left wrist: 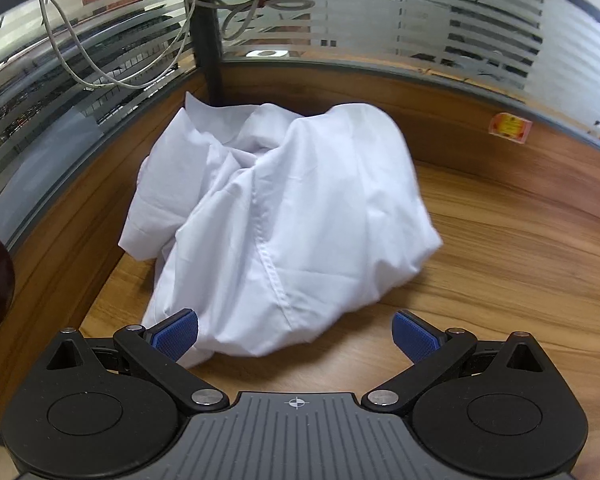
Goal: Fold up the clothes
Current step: 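Pinch a fold of the white shirt with the left gripper and lift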
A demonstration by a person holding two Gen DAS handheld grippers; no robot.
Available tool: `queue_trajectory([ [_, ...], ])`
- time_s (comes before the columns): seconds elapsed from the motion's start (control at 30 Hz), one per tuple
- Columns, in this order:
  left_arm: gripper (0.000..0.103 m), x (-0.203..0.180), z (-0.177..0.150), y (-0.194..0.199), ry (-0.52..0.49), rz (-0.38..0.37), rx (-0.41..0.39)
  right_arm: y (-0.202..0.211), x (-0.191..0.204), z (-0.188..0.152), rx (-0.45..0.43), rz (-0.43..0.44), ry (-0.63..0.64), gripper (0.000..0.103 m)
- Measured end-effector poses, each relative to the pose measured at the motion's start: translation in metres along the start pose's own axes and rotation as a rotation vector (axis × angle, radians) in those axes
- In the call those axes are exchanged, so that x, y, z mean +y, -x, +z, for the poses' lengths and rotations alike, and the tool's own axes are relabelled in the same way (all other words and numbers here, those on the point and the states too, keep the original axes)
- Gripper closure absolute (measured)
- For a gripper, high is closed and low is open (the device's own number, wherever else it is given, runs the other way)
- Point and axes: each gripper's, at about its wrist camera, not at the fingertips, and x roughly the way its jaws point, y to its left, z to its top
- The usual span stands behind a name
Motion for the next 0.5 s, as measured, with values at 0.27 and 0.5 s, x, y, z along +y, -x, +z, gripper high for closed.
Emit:
queue_trajectory([
  [0.27,0.0,0.021,0.016,-0.037,-0.14,0.057,-0.063,-0.02,-0.004,0.005,0.037,-0.02,-0.012,0.0],
  [0.5,0.002,0.047,0.036,-0.059,-0.128,-0.045,-0.106,-0.029,-0.009,0.006,0.056,-0.027,-0.038,0.0],
])
